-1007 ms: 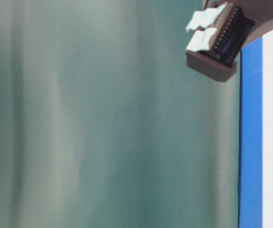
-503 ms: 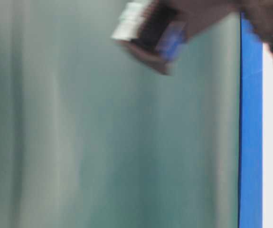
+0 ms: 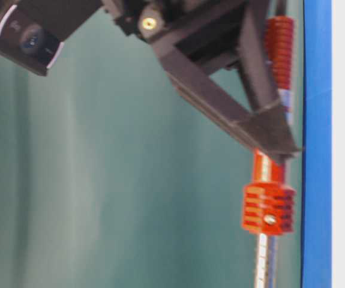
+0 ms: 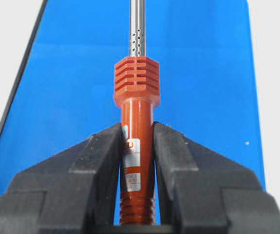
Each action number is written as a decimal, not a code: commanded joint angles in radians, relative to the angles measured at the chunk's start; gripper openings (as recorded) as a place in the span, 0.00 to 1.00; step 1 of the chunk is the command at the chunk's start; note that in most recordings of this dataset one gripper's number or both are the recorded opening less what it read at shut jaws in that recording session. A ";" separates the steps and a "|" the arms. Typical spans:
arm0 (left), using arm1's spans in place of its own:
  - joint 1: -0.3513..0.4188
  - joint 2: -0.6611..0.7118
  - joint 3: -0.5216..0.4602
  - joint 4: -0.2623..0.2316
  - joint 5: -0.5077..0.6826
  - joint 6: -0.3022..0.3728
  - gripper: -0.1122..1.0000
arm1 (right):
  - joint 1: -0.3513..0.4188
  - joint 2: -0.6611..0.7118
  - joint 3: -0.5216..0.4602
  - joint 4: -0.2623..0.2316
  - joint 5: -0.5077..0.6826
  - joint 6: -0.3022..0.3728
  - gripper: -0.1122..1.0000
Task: Touch the tip of the soldering iron to the mark.
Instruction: 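Lift the soldering iron and carry it above the red dots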
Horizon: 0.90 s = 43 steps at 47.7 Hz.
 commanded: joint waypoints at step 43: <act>0.000 0.006 -0.012 0.002 -0.018 -0.003 0.10 | -0.371 -0.075 -0.046 -0.077 0.224 -0.290 0.16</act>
